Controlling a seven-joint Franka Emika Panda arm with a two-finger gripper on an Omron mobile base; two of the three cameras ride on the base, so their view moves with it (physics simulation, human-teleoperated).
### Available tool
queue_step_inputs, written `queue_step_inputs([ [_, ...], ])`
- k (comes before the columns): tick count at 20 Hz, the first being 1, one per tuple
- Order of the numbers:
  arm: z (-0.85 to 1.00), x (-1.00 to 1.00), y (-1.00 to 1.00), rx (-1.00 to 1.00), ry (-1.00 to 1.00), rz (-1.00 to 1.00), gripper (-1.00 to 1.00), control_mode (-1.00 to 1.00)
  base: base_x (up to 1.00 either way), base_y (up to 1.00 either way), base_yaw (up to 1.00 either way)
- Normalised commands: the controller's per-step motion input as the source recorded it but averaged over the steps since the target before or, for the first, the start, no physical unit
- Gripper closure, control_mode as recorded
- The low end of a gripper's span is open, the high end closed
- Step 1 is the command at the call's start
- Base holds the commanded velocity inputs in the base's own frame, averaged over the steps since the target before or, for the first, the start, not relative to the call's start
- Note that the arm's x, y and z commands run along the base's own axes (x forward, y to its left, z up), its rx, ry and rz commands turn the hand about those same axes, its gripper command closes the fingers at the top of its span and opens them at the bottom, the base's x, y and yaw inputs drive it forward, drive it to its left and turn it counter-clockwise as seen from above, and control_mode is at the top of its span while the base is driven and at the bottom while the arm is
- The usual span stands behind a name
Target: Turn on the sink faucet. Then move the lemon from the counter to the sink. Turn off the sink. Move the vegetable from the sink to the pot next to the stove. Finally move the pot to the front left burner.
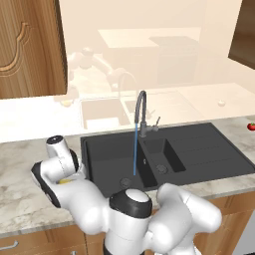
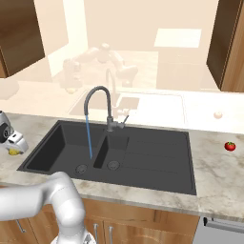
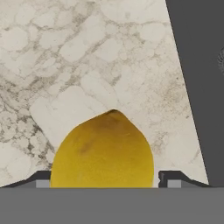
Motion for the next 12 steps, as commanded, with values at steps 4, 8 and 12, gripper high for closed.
queue_step_inputs([
  [4,-0.20,0.09,0.00,0.00,0.03,0.00,1.00,-1.00,0.00,0.00,0.00],
  [8,0.01,0.02,-0.04,0.00,0.01,0.00,1.00,-1.00,0.00,0.00,0.00],
  [12,0.27,0.00,-0.49,0.00,-0.01,0.00,1.00,-1.00,0.00,0.00,0.00],
])
